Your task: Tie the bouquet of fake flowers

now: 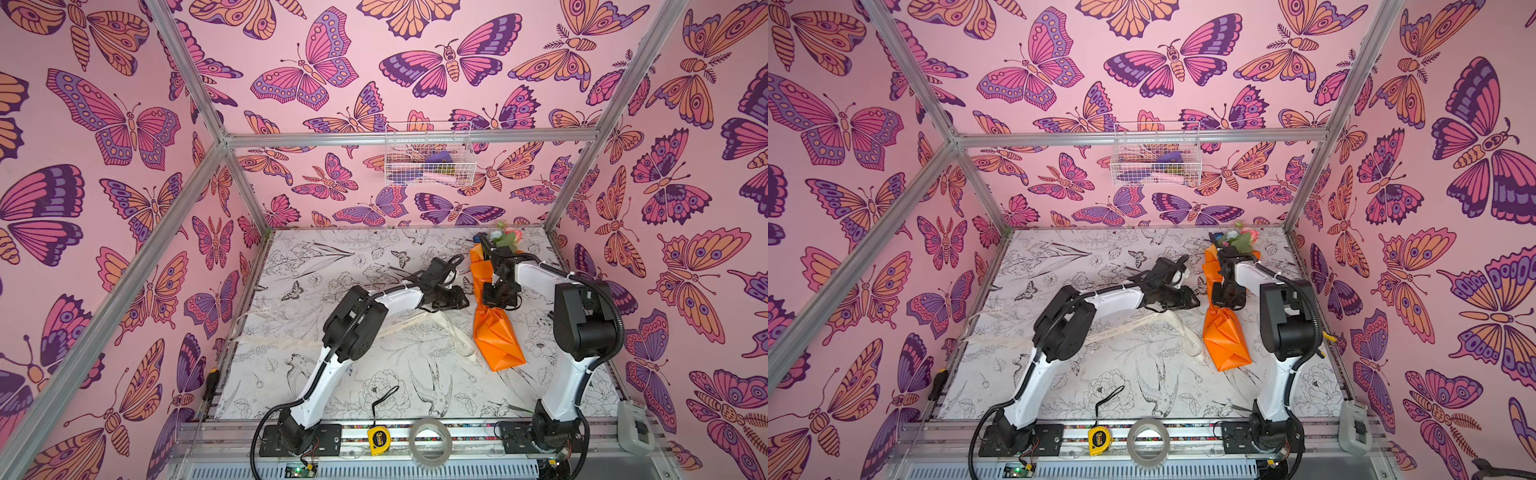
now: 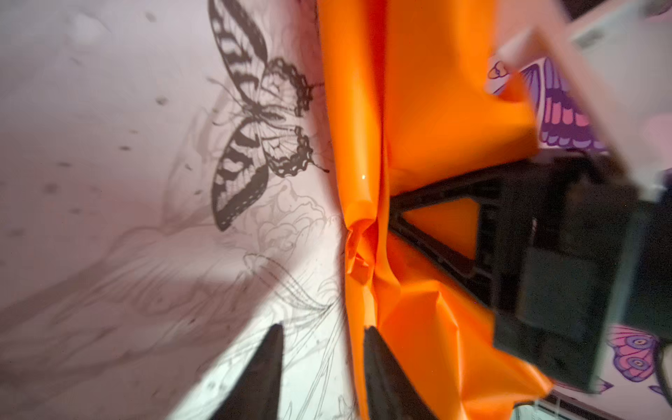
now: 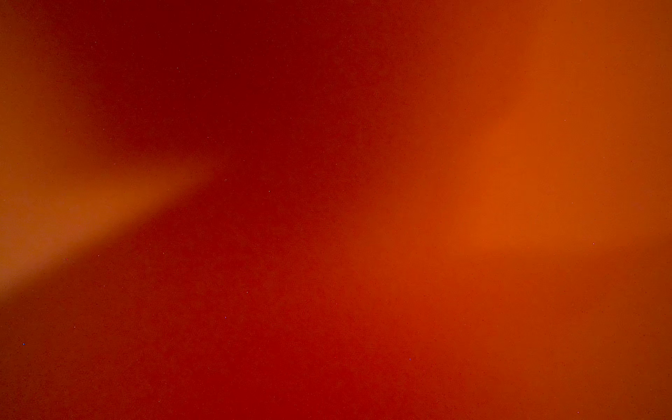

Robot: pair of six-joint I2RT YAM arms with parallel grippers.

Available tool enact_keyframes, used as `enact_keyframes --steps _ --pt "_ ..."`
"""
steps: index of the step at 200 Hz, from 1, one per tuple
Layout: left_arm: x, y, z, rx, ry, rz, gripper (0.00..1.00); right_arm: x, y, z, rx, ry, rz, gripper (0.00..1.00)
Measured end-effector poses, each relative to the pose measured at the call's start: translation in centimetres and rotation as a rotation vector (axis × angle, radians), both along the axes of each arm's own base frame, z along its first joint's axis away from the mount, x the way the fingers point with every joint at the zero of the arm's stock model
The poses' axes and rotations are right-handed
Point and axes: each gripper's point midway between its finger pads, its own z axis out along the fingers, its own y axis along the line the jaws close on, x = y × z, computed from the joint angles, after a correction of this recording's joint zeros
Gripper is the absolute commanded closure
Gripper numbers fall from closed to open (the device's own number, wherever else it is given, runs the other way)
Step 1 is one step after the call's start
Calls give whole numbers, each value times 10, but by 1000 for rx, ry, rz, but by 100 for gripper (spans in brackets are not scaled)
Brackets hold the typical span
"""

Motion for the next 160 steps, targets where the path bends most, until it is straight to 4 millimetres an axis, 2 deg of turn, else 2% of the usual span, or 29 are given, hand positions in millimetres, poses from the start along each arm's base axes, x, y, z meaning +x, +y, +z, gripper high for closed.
enact_keyframes --steps 20,42,56,72,113,160 --pt "6 29 32 9 -110 -1 42 -3 -7 10 -36 -8 3 100" --pt "9 57 60 34 -268 -42 38 -4 -11 37 -57 -59 5 100" --pt "1 67 67 61 -358 -103 36 -5 -14 58 -64 -107 0 100" --pt "-13 71 66 97 -445 -192 36 -5 -16 84 -67 -171 -6 100" --pt "-66 60 36 219 -599 -477 35 -15 -20 142 -48 -315 -32 100" --pt "-135 23 26 233 -719 -741 33 -33 -31 184 -62 -419 -68 100"
